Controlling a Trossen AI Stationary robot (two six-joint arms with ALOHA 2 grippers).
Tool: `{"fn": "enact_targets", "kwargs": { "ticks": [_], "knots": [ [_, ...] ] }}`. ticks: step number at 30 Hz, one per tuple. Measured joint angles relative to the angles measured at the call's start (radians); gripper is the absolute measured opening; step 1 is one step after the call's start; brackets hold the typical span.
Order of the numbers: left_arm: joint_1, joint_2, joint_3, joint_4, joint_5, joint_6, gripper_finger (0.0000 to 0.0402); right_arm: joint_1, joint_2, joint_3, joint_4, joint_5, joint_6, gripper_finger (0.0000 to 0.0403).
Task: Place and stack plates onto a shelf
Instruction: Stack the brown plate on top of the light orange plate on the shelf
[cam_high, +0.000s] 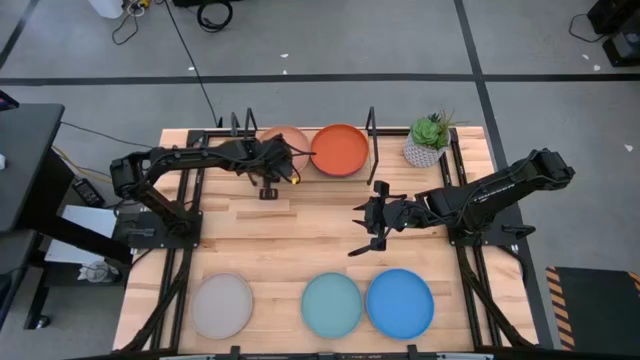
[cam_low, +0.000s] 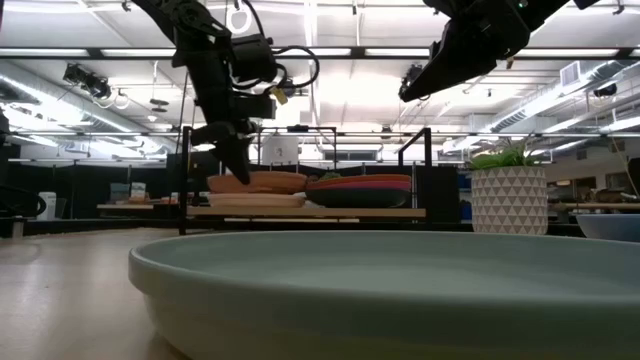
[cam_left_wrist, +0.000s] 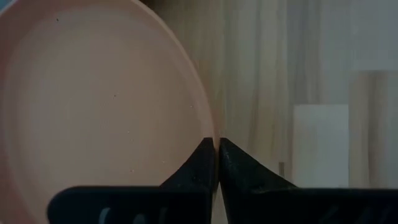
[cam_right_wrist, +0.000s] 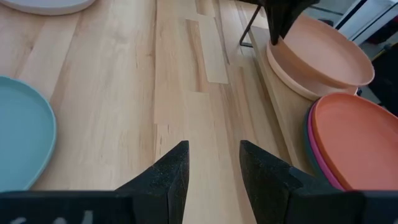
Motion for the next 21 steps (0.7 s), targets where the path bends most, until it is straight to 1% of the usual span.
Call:
{"fn": "enact_targets", "kwargs": {
  "ticks": [15,18,21],
  "knots": [
    [0.0,0.056,0.0,0.024,0.007,-0.008,0.0017,0.012,0.0,-0.001,0.013,-0.002,0.0,0.0147],
    [0.001,0.056,0.0,0.03,0.004,-0.021,0.0031,0.012,0.0,-0.001,0.018,-0.002,-0.013,0.0147],
    [0.001,0.056,0.0,0.043,-0.001,-0.04,0.0056,0.012,0.0,-0.001,0.022,-0.001,-0.021,0.0147]
  ]
}}
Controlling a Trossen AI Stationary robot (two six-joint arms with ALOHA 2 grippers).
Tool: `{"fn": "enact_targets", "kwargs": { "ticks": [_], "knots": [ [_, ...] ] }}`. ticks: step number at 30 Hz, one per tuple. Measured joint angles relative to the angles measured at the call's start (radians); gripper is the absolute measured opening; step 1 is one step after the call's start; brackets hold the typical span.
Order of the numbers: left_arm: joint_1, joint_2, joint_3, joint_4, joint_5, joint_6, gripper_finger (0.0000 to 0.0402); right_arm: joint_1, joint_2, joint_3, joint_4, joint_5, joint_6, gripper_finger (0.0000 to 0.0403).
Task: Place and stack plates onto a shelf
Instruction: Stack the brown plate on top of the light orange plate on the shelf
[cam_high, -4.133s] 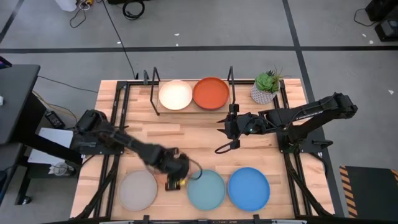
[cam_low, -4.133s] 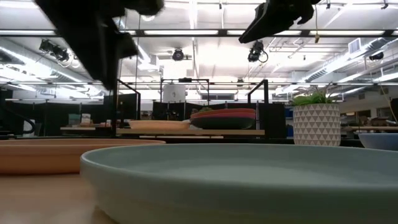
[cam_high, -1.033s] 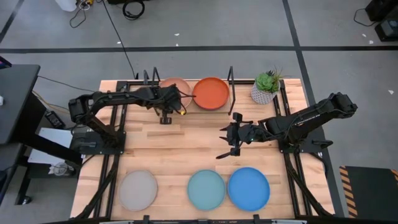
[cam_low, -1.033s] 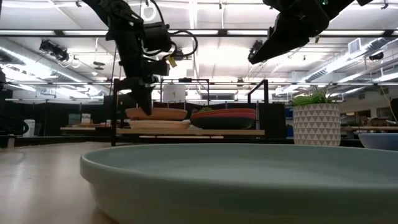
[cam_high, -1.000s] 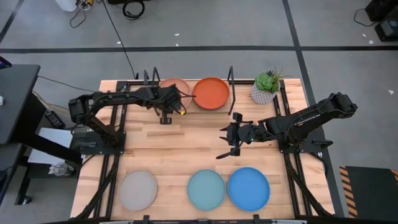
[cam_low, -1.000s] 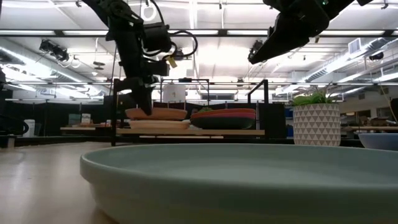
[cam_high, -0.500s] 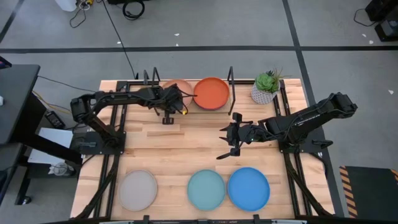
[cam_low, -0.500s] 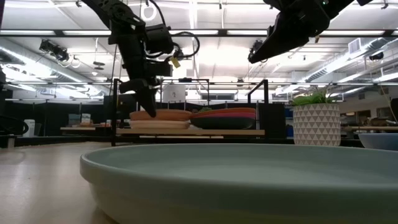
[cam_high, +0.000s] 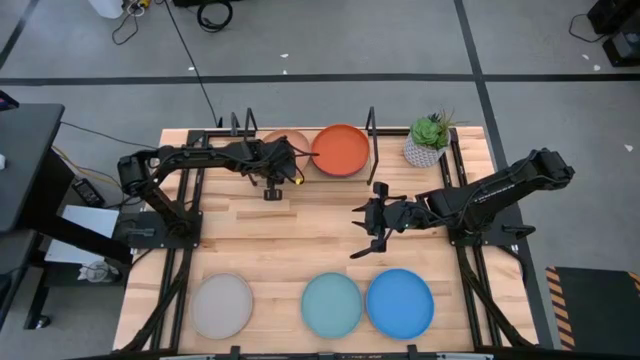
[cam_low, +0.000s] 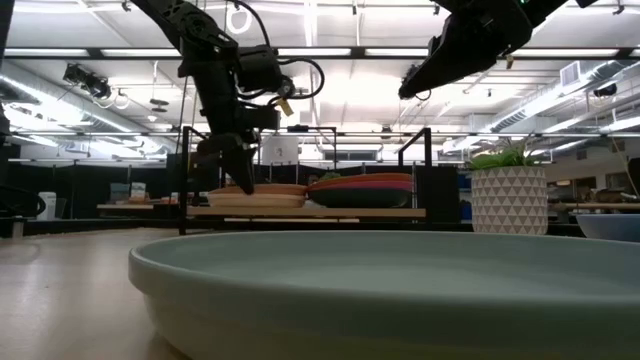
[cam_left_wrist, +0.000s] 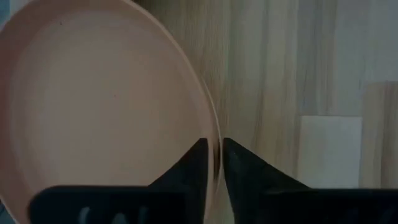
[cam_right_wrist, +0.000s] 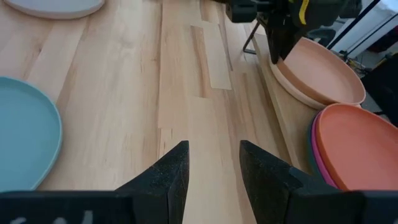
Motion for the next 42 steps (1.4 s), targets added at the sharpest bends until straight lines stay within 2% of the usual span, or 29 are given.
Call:
{"fn": "enact_targets", "kwargs": {
  "ticks": [9,13,19,25,30,38,42],
  "knots": [
    [0.0,0.0,0.0,-0.012,-0.057,-0.024,0.0115,0.003,0.0,0.0,-0.004,-0.001,0.003,0.0147],
    [0.0,-0.001,0.002,-0.006,-0.051,-0.022,0.0116,0.003,0.0,0.0,-0.004,-0.002,0.002,0.0147],
    [0.0,-0.002,0.003,0.002,0.033,-0.022,0.0116,0.003,0.0,0.0,-0.004,-0.002,0.002,0.0147],
    [0.0,-0.002,0.003,0.024,0.055,-0.027,0.0116,0.003,0.0,0.0,0.001,-0.002,0.004,0.0147],
    [0.0,-0.002,0.003,0.125,0.053,-0.02,0.0116,0.002,0.0,0.0,0.007,-0.002,0.001,0.0147],
    [0.023,0.01,0.006,0.428,0.048,-0.007,0.0116,0.001,0.0,0.0,0.014,-0.002,-0.014,0.0147],
    [0.053,0.053,0.006,0.488,0.023,-0.028,0.0116,0.003,0.0,0.0,0.02,-0.002,-0.007,0.0147]
  ]
}}
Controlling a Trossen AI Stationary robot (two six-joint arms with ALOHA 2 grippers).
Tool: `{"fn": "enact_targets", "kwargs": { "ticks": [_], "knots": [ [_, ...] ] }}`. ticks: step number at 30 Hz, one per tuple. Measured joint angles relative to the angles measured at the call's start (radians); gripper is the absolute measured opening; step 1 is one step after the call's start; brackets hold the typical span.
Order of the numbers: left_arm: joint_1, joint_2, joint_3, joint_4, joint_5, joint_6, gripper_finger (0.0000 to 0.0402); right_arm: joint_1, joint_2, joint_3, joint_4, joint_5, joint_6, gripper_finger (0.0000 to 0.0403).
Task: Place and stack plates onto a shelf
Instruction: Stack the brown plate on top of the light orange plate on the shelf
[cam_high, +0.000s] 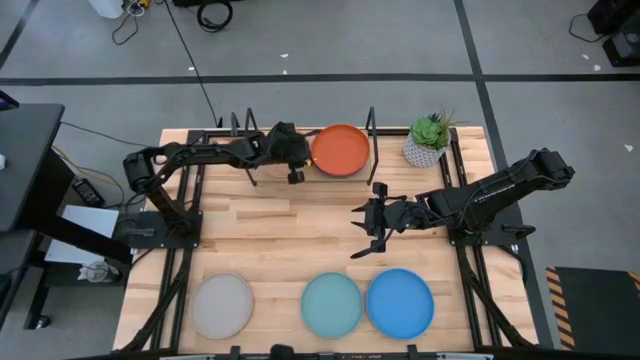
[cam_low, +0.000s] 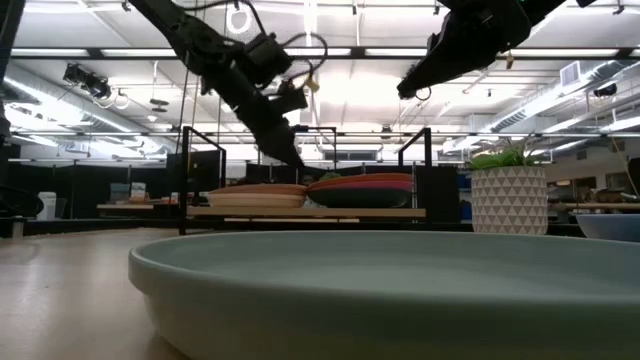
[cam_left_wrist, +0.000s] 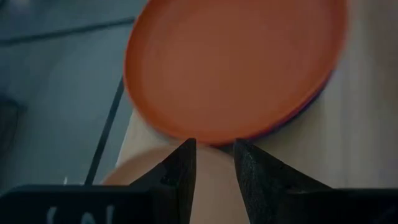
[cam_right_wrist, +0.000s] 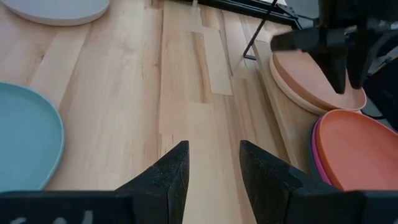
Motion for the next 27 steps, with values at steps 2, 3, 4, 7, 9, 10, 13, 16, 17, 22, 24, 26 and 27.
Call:
{"fn": "enact_targets", "kwargs": {
  "ticks": [2,3,4,7,9,10,13,16,17,22,24,26,27],
  "knots": [
    [0.014,0.027,-0.001,0.015,-0.03,-0.01,0.0116,0.003,0.0,0.0,0.004,0.0,0.0,0.0147],
    [0.02,0.041,-0.001,0.02,-0.041,-0.015,0.0116,0.004,0.0,0.0,0.003,0.0,0.0,0.0147],
    [0.025,0.056,-0.001,0.032,-0.047,-0.016,0.0116,0.004,0.0,0.0,0.003,0.0,0.0,0.0147],
    [0.033,0.086,-0.002,0.057,-0.049,-0.012,0.0116,0.003,0.0,0.0,0.003,0.0,0.0,0.0147],
    [0.032,0.091,-0.002,0.044,-0.048,-0.01,0.0116,0.004,0.0,0.0,0.003,0.0,-0.002,0.0147],
    [0.032,0.091,-0.002,0.049,-0.048,-0.01,0.0116,0.004,0.0,0.0,0.003,0.0,-0.004,0.0147],
    [0.032,0.08,-0.002,0.04,-0.046,-0.018,0.0116,0.003,0.0,0.0,0.002,0.0,-0.009,0.0147],
    [0.032,0.073,-0.001,0.036,-0.047,-0.024,0.0116,0.004,0.0,0.0,0.002,0.0,-0.009,0.0147],
    [0.032,0.073,-0.001,0.025,-0.048,-0.029,0.0116,0.004,0.0,0.0,0.002,0.0,-0.009,0.0147],
    [0.025,0.073,-0.002,0.031,-0.047,-0.045,0.0116,0.004,0.0,0.0,0.002,0.0,-0.002,0.0147],
    [0.025,0.073,-0.002,0.044,-0.043,-0.05,0.0116,0.004,0.0,0.0,0.002,0.0,-0.002,0.0147],
    [0.025,0.073,-0.002,0.051,-0.022,-0.064,0.0116,0.004,0.0,0.0,0.002,0.0,-0.006,0.0147],
    [0.025,0.077,-0.002,0.058,-0.016,-0.073,0.0116,0.004,0.0,0.0,0.002,0.0,-0.006,0.0147]
  ]
}}
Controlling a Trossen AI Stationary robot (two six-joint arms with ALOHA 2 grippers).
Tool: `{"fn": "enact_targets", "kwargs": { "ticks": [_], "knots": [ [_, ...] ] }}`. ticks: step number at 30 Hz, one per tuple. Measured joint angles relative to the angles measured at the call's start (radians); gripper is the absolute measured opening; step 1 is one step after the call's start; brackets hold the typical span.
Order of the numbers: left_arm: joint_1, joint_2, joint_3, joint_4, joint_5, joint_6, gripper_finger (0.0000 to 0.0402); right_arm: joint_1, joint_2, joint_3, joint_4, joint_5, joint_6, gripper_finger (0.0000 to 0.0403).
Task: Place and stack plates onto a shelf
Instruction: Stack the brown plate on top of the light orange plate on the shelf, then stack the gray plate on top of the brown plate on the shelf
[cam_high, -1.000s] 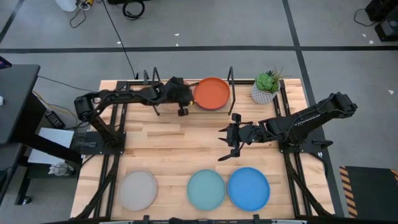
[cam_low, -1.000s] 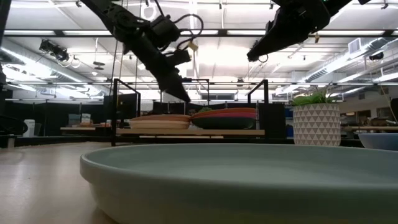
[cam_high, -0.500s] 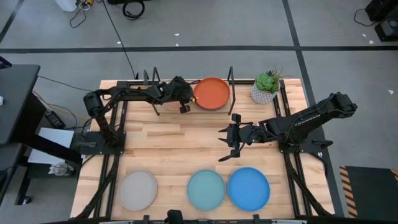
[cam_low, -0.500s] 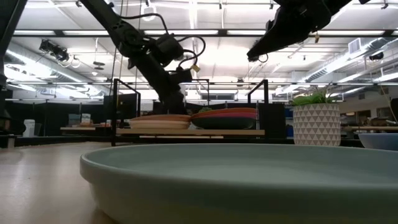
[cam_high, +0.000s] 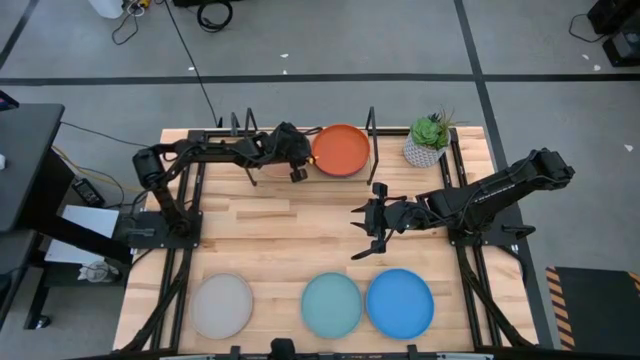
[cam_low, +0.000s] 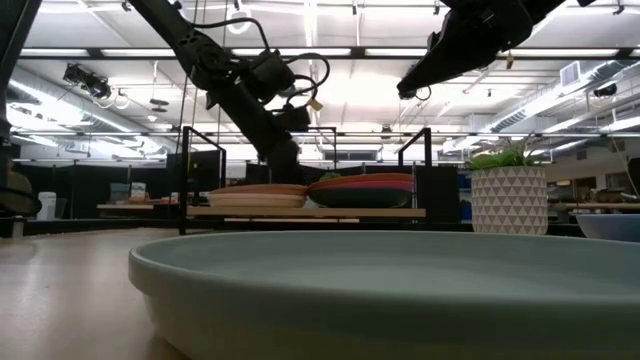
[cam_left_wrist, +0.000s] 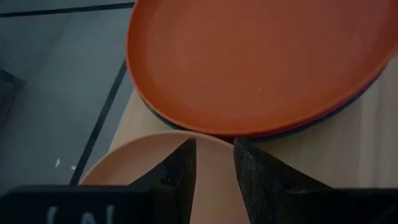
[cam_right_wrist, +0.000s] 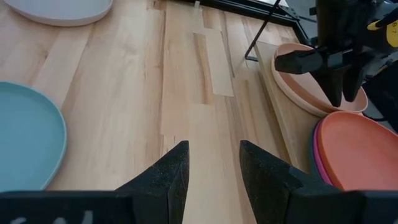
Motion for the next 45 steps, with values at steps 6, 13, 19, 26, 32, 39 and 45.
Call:
{"fn": "enact_targets", "kwargs": {
  "ticks": [6,13,19,26,32,39,45],
  "knots": [
    [0.006,0.012,0.0,0.037,0.004,-0.024,0.0116,0.0,0.0,0.0,0.0,0.0,-0.003,0.0147],
    [0.006,0.012,0.0,0.01,0.005,-0.024,0.0116,0.0,0.0,0.0,0.0,0.0,-0.006,0.0147],
    [0.006,0.013,0.0,-0.051,0.005,-0.019,0.0116,0.0,0.0,0.0,0.0,-0.003,0.005,0.0147],
    [0.003,-0.027,0.0,-0.042,0.006,0.01,0.0116,0.0,0.0,0.0,0.0,-0.003,-0.004,0.0147],
    [-0.061,-0.128,0.0,-0.227,0.356,0.01,0.0116,0.0,0.0,0.0,-0.026,-0.003,-0.001,0.0147],
    [-0.242,-0.168,0.0,-0.478,0.327,-0.125,0.0116,-0.002,0.0,0.0,-0.033,-0.004,-0.011,0.0147],
    [-0.384,-0.168,0.0,-0.63,0.309,-0.312,0.0116,-0.002,0.0,0.0,-0.034,-0.007,-0.042,0.0147]
  ]
}}
